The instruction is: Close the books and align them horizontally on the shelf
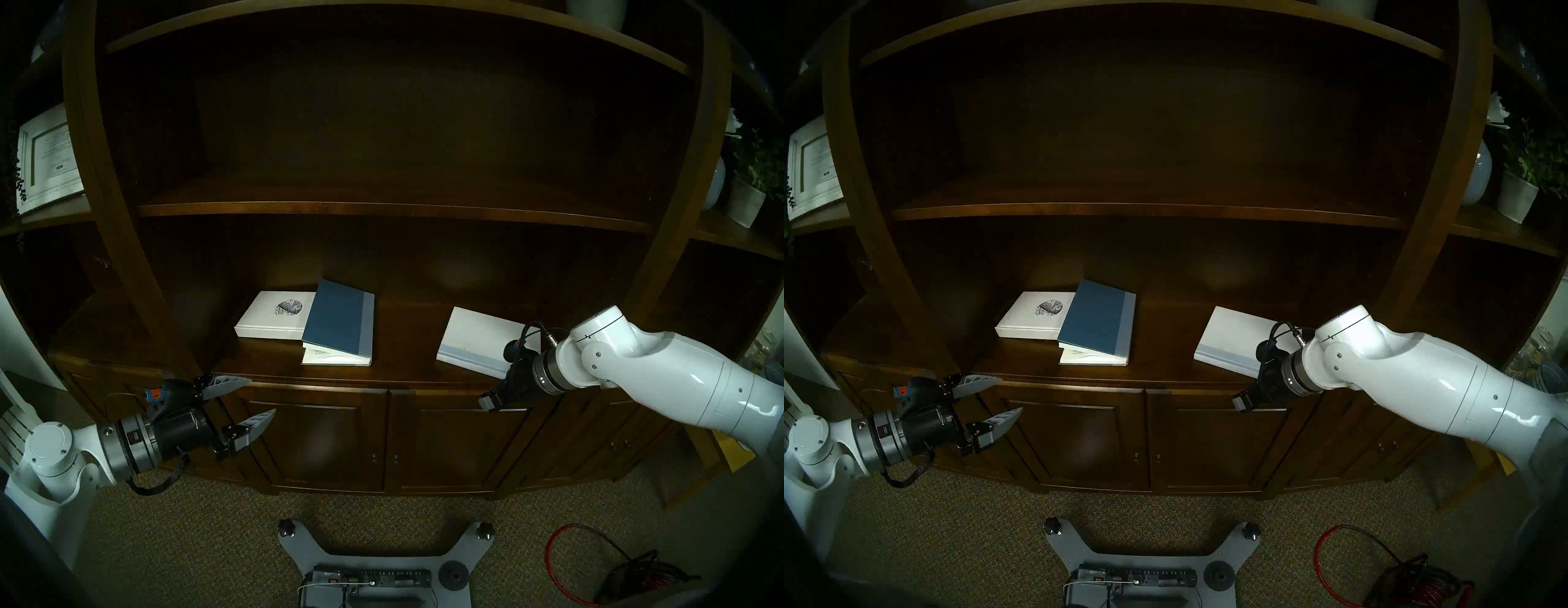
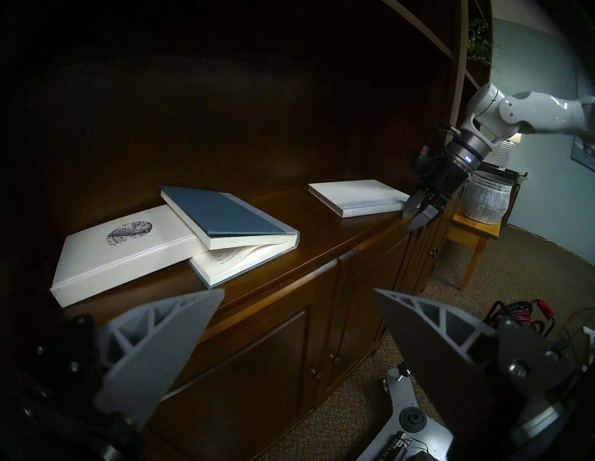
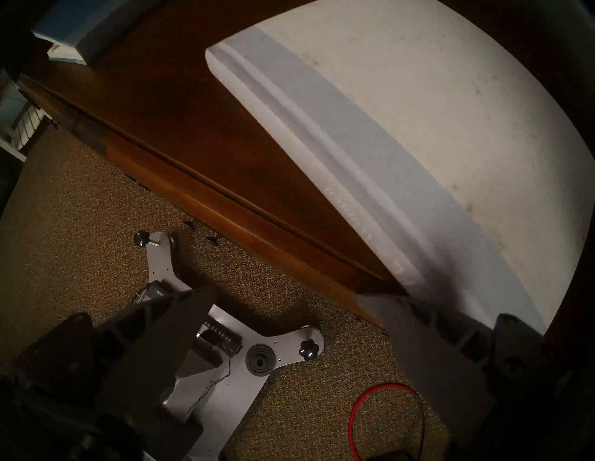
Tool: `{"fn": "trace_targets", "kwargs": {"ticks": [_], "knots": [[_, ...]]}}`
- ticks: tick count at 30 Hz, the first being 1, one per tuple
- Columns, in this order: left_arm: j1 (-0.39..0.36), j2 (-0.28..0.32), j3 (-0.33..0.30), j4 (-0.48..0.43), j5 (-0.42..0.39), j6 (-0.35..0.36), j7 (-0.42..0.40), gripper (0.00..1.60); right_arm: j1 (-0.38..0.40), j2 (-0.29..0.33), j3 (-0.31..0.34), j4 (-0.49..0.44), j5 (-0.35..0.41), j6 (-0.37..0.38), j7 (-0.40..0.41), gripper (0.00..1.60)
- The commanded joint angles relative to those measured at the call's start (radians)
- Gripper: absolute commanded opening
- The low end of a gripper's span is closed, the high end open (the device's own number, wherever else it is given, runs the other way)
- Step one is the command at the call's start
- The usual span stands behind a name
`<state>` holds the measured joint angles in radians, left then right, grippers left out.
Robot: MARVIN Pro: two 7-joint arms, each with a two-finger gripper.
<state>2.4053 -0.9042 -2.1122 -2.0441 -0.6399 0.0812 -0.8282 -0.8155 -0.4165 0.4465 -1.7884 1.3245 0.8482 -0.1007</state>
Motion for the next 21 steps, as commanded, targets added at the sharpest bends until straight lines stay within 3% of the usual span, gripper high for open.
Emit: {"fn": "trace_targets", "kwargs": {"ticks": [1, 8, 21], "knots": [[-0.010, 0.000, -0.011, -0.017, -0.009, -0.005, -0.002, 1.60, 0.077, 0.022, 0.052, 0.014, -0.027, 0.012, -0.006, 1.60], [-0.010, 0.000, -0.011, -0.017, -0.009, -0.005, -0.002, 1.60, 0.098, 0.009, 0.057, 0.042, -0.037, 0.026, 0.004, 1.60], [-0.009, -0.001, -0.012, -0.018, -0.010, -0.004, -0.002, 1.60, 0.123, -0.102, 0.030, 0.138, -0.096, 0.035, 0.037, 1.60]]}}
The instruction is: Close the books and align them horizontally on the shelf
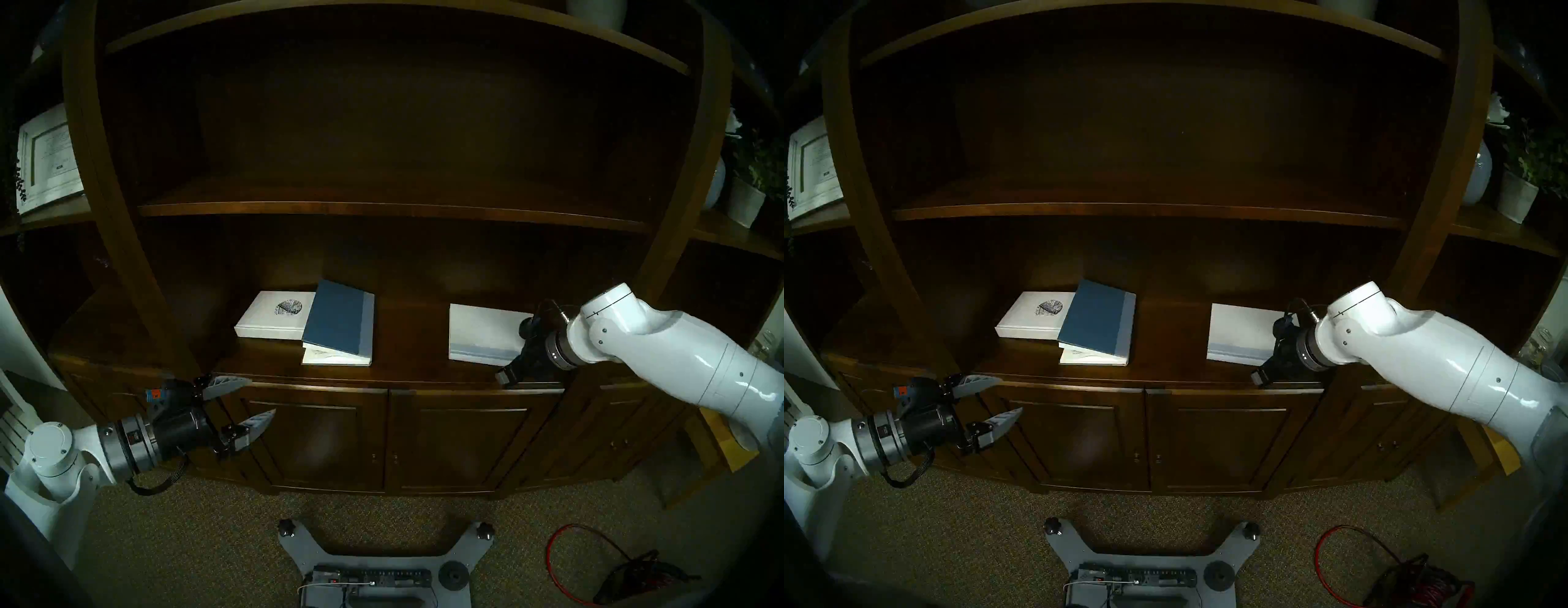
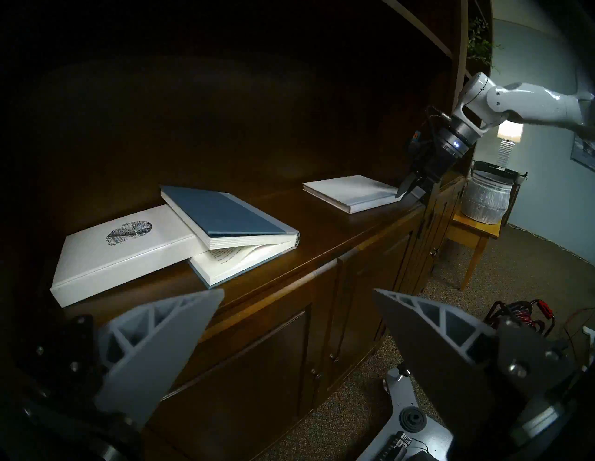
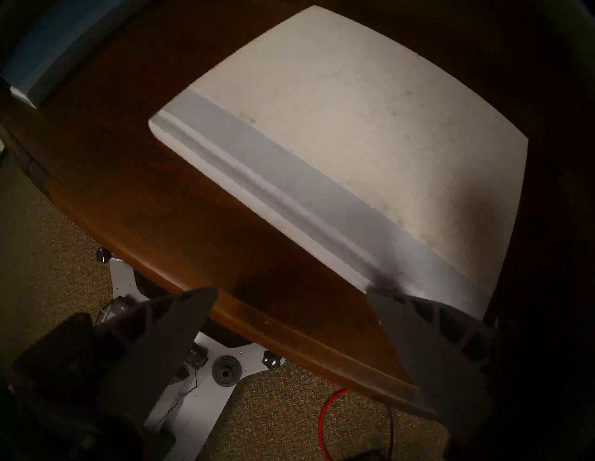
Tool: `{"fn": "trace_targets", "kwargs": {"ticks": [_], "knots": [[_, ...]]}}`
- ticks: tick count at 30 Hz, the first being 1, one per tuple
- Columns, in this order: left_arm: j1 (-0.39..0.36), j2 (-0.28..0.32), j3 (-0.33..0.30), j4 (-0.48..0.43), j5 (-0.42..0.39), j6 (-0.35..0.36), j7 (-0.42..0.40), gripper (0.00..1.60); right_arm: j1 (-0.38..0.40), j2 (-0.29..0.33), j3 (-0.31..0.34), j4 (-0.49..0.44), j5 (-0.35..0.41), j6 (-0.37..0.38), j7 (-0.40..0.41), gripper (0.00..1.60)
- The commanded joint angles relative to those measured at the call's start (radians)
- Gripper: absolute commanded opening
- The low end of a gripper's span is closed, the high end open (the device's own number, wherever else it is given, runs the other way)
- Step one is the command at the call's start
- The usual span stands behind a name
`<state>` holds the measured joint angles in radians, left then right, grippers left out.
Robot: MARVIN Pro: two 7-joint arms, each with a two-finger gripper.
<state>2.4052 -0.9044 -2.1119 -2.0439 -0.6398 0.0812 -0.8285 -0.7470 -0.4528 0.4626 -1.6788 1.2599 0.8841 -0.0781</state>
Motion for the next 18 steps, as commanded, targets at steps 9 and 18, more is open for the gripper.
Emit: {"fn": "trace_targets", "kwargs": {"ticks": [9, 18], "knots": [[-0.010, 0.000, -0.012, -0.018, -0.010, -0.004, -0.002, 1.60, 0.054, -0.161, -0.011, 0.078, -0.085, -0.009, -0.052, 1.60], [-0.009, -0.001, -0.012, -0.018, -0.010, -0.004, -0.002, 1.60, 0.048, -0.235, -0.023, 0.090, -0.144, -0.016, -0.181, 1.60]]}}
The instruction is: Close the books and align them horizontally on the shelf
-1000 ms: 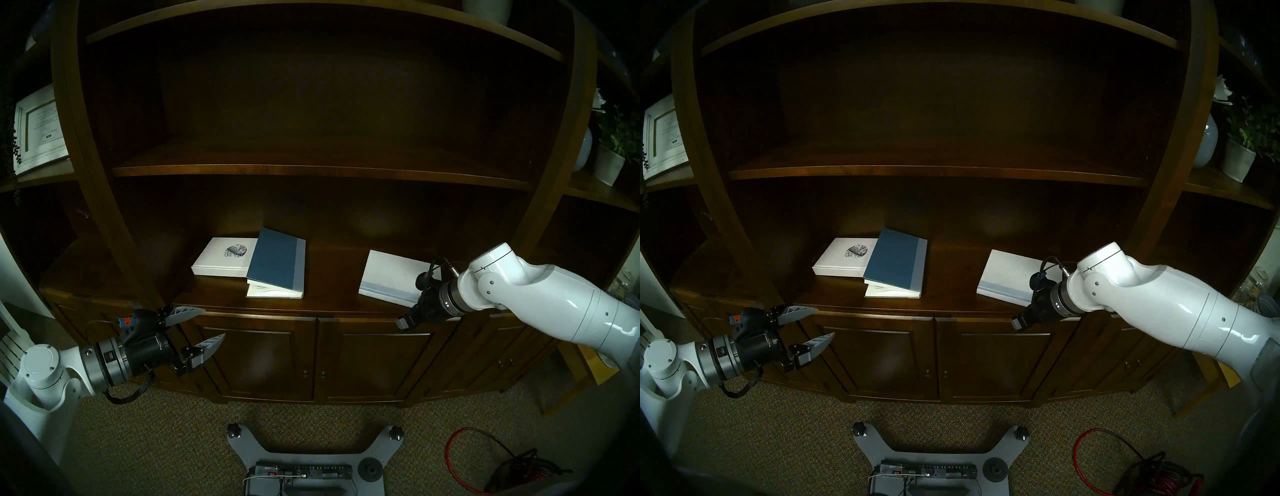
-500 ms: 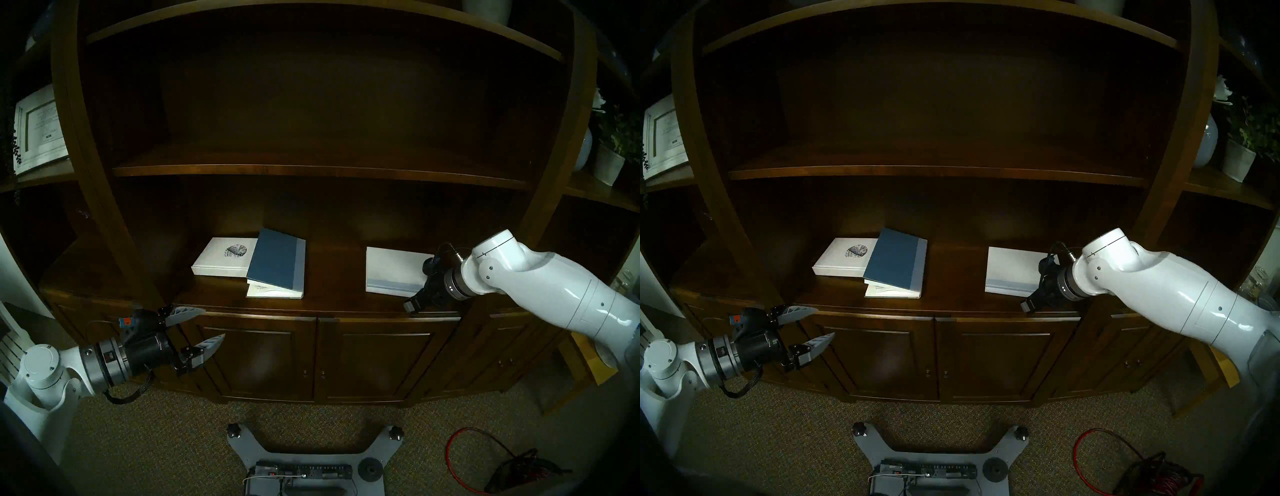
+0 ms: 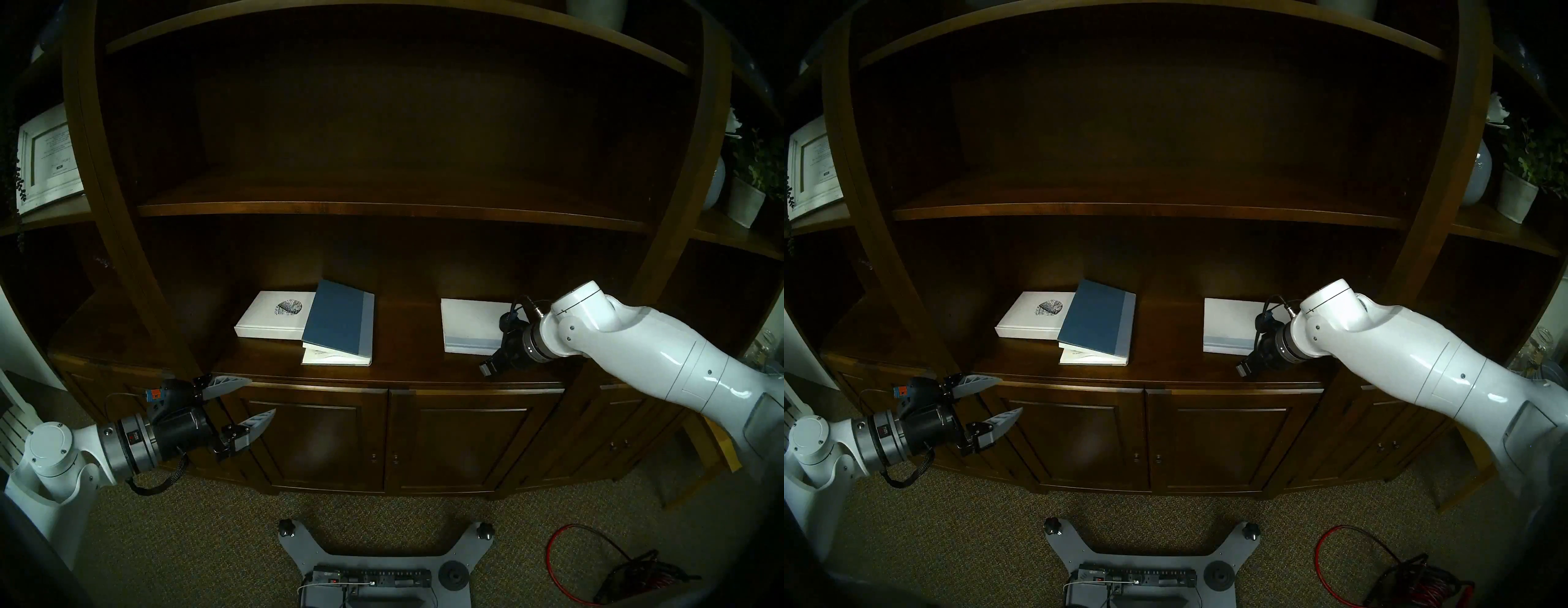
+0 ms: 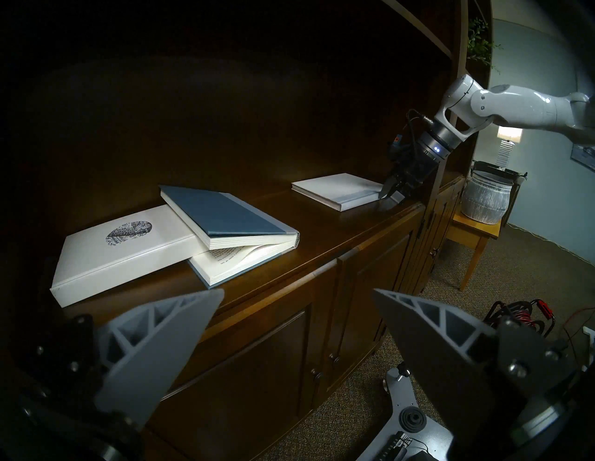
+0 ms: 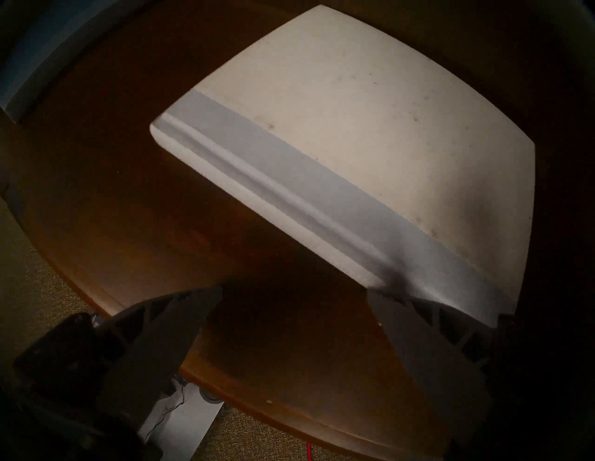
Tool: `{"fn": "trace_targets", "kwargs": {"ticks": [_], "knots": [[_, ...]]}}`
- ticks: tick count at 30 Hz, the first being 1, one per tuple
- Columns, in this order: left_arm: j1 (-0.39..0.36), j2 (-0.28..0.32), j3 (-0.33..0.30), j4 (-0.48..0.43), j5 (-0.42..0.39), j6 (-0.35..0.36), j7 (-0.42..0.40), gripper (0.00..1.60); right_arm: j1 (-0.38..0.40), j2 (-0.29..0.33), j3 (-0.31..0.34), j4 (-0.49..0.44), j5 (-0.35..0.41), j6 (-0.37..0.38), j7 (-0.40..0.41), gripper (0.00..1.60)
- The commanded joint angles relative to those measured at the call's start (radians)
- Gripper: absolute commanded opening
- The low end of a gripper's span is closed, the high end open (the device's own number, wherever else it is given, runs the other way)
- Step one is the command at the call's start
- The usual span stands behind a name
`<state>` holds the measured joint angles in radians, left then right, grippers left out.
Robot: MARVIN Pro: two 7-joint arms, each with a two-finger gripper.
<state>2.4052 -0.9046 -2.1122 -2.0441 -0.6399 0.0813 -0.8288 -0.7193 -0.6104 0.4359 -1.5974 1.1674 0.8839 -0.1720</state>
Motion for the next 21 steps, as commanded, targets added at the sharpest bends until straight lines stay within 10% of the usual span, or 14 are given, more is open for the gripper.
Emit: {"fn": "trace_targets", "kwargs": {"ticks": [1, 21], "knots": [[-0.009, 0.000, -0.012, -0.018, -0.010, -0.004, -0.002, 1.60, 0.018, -0.085, 0.004, 0.009, -0.052, -0.015, -0.117, 1.60], [-0.010, 0.001, -0.009, -0.014, -0.006, -0.004, -0.001, 1.60, -0.005, 0.123, 0.080, -0.252, 0.117, 0.076, -0.098, 1.60]]}}
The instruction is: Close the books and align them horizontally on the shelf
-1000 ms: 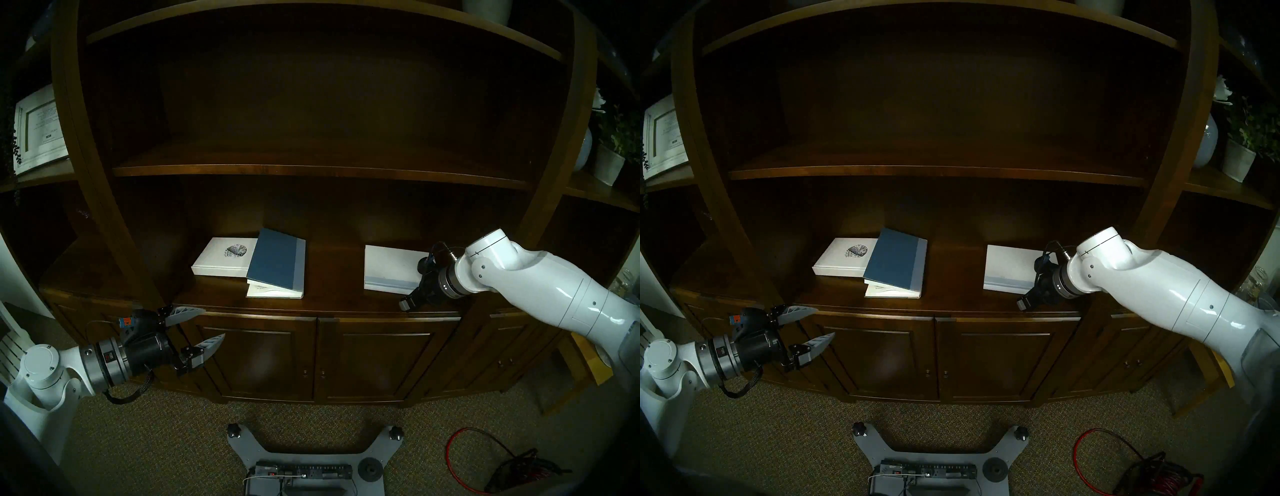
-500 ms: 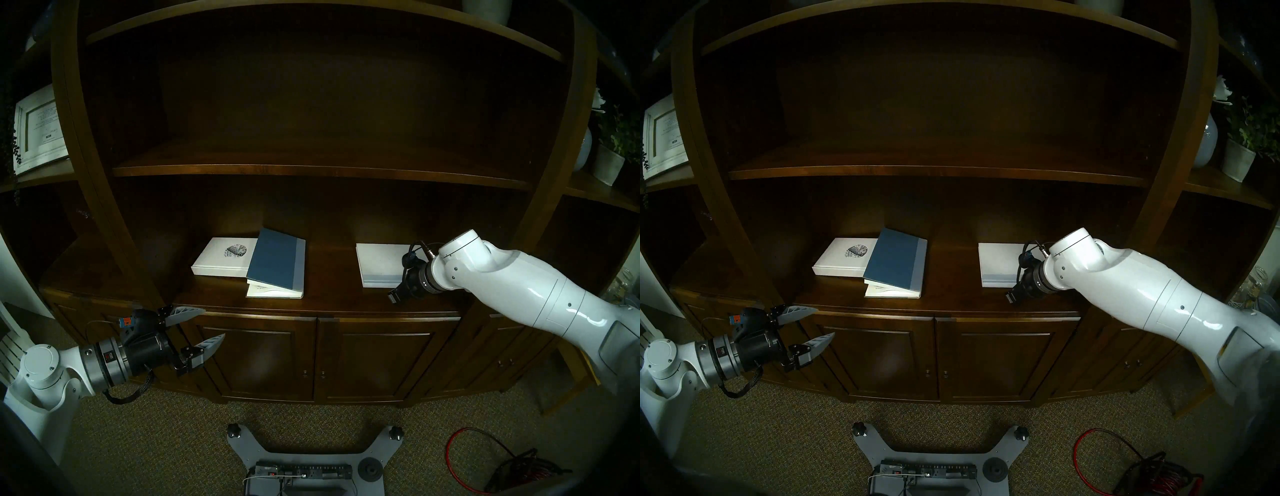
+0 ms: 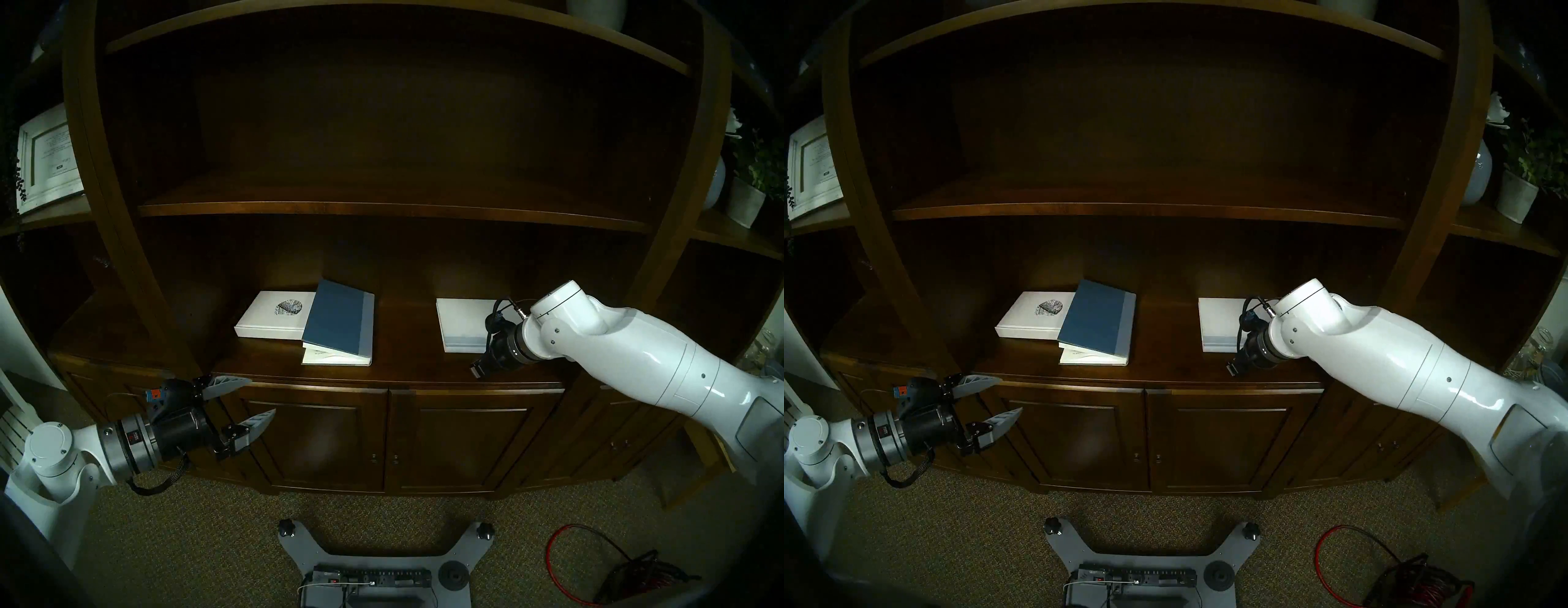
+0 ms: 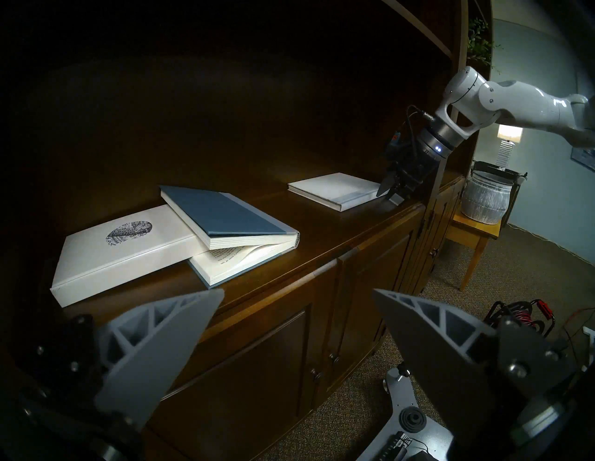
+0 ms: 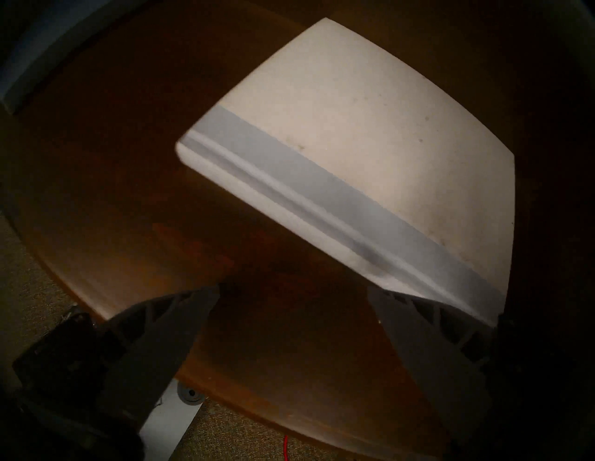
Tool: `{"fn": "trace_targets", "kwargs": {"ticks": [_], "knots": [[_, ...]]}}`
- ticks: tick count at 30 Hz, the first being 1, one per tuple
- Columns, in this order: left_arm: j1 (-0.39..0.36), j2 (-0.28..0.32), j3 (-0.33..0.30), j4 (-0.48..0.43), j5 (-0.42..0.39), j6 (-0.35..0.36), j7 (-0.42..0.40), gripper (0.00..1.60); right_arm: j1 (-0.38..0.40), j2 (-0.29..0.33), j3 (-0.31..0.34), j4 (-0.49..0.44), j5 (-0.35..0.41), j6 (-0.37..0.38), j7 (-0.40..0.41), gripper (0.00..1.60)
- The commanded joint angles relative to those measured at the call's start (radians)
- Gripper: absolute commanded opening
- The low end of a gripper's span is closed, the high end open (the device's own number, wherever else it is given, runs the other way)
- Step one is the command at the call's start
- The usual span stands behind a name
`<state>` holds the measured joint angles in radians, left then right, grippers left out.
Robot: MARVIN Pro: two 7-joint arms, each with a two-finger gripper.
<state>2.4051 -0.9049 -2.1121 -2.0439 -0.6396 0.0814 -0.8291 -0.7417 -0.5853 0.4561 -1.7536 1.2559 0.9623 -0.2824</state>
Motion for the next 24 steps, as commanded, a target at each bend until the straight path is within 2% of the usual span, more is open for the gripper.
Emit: {"fn": "trace_targets", "kwargs": {"ticks": [1, 8, 10, 11, 13, 14, 15, 16, 17, 19, 24], "knots": [[-0.010, 0.002, -0.009, -0.014, -0.006, -0.005, -0.001, 1.60, 0.018, 0.112, 0.064, -0.114, 0.035, -0.002, 0.016, 1.60], [-0.011, 0.002, -0.009, -0.014, -0.006, -0.005, -0.001, 1.60, 0.012, 0.182, 0.111, -0.220, 0.073, -0.002, 0.052, 1.60], [-0.011, 0.002, -0.009, -0.015, -0.006, -0.005, -0.001, 1.60, 0.003, 0.219, 0.125, -0.267, 0.087, -0.005, 0.067, 1.60], [-0.011, 0.001, -0.009, -0.015, -0.006, -0.005, -0.001, 1.60, 0.000, 0.213, 0.133, -0.264, 0.089, -0.003, 0.069, 1.60], [-0.011, 0.001, -0.010, -0.016, -0.007, -0.005, -0.001, 1.60, -0.021, 0.254, 0.155, -0.316, 0.098, -0.028, 0.079, 1.60], [-0.011, 0.001, -0.010, -0.016, -0.007, -0.005, -0.001, 1.60, -0.029, 0.241, 0.167, -0.307, 0.096, -0.028, 0.081, 1.60], [-0.010, 0.001, -0.010, -0.016, -0.008, -0.005, -0.001, 1.60, -0.032, 0.274, 0.168, -0.326, 0.097, -0.060, 0.097, 1.60], [-0.010, 0.000, -0.011, -0.017, -0.008, -0.005, -0.001, 1.60, -0.041, 0.266, 0.180, -0.318, 0.095, -0.066, 0.103, 1.60], [-0.010, 0.000, -0.011, -0.017, -0.009, -0.005, -0.002, 1.60, -0.042, 0.306, 0.174, -0.337, 0.096, -0.107, 0.125, 1.60], [-0.010, 0.000, -0.011, -0.017, -0.009, -0.005, -0.002, 1.60, -0.048, 0.297, 0.186, -0.318, 0.080, -0.118, 0.150, 1.60], [-0.010, 0.000, -0.011, -0.017, -0.009, -0.005, -0.002, 1.60, -0.046, 0.274, 0.198, -0.250, 0.065, -0.206, 0.242, 1.60]]}}
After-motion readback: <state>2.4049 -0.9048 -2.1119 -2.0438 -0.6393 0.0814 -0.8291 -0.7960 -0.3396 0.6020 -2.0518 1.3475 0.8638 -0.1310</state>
